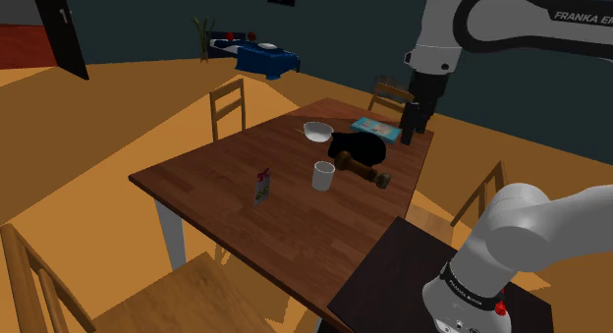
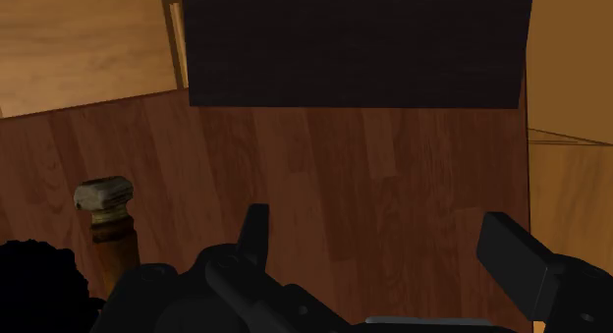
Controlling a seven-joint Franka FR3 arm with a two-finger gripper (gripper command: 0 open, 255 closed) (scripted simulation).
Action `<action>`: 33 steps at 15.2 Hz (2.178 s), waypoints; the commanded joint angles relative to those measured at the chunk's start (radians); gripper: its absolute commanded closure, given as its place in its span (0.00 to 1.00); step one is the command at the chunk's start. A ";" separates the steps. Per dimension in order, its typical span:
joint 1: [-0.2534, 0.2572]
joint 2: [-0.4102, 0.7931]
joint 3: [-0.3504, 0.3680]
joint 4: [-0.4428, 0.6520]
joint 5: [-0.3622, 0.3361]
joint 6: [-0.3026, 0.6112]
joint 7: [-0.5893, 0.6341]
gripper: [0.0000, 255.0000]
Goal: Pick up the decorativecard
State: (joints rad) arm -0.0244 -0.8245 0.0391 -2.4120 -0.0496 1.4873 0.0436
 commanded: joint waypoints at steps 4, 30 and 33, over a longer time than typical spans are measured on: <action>0.008 0.030 -0.020 -0.069 0.005 0.139 -0.027 0.00; 0.191 0.872 -0.155 -0.009 0.415 1.225 -0.537 0.00; 0.183 0.988 -0.120 0.078 0.546 1.279 -0.663 0.00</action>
State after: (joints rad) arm 0.1610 0.1297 -0.0918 -2.3624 0.4536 2.7510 -0.5771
